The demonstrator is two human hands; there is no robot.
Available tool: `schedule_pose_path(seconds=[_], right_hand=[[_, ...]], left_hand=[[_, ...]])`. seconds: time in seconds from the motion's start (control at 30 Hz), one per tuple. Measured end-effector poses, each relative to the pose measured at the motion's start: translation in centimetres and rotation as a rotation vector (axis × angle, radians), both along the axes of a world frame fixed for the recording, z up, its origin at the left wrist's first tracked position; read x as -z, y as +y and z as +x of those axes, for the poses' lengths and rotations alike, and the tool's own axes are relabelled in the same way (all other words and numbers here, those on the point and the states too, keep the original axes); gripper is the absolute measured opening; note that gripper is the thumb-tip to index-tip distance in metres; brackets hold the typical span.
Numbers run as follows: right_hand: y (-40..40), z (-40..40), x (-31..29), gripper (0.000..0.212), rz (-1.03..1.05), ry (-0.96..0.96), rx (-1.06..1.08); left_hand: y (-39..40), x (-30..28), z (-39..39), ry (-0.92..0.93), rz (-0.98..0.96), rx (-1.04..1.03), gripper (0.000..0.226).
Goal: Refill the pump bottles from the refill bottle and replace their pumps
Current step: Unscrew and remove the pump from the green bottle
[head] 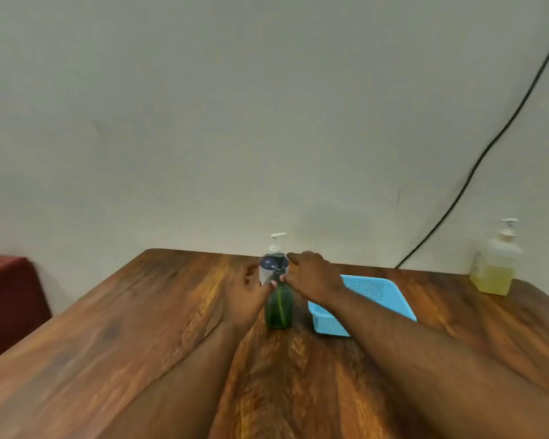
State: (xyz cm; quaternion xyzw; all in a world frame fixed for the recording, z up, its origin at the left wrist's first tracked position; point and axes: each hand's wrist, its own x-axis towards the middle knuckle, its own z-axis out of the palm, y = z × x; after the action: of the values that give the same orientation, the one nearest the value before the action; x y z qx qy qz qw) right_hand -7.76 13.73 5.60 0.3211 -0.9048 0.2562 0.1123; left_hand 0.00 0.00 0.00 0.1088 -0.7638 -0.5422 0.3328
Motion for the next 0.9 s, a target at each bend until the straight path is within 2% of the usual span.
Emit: schedule_pose_path(seconds=[0.07, 0.13, 0.2, 0.27, 0.33, 0.43, 0.53, 0.6, 0.77, 0.9], right_hand=[[-1.1, -0.6, 2.1, 0.028, -0.089, -0.135, 0.003], [-1.7, -1.0, 3.6, 0.025, -0.173, -0.211, -0.001], [-2.1, -1.6, 4.1, 0.025, -0.261, -0.258, -0.002], [-2.1, -2.2, 4.2, 0.027, -0.332, -0.270, -0.013], [-1.9, -2.1, 4.3, 0.024, -0.377, -0.294, -0.026], [-1.0, -0.6, 3.2, 0.012, -0.487, -0.348, -0.097], [1.5, 3.0, 2.2, 0.019, -0.698, -0.418, -0.176], [4.0, 6.2, 2.4, 0.025, -0.744, -0.370, -0.198], [11.1, 11.8, 5.0, 0.030, -0.865, -0.421, -0.246], [14.2, 12.5, 8.0, 0.043, -1.081, -0.524, -0.167]], left_hand=[[0.0, 1.2, -0.7, -0.055, -0.034, 0.037, 0.052], [-0.2, 2.5, -1.5, -0.099, 0.021, 0.095, 0.056], [-0.2, 3.6, -2.2, -0.106, 0.107, 0.177, 0.055], [-0.1, 4.7, -2.6, -0.105, 0.108, 0.242, 0.062], [0.4, 5.2, -2.6, -0.096, 0.089, 0.248, 0.070], [1.4, 4.5, -1.7, -0.005, 0.120, 0.196, 0.069], [4.2, 3.3, 1.4, 0.130, 0.152, 0.155, 0.068], [7.0, 3.8, 4.2, 0.162, 0.195, 0.177, 0.072], [12.5, 6.1, 9.7, 0.069, 0.212, 0.366, 0.077], [13.5, 6.2, 10.4, -0.035, 0.145, 0.487, 0.075]])
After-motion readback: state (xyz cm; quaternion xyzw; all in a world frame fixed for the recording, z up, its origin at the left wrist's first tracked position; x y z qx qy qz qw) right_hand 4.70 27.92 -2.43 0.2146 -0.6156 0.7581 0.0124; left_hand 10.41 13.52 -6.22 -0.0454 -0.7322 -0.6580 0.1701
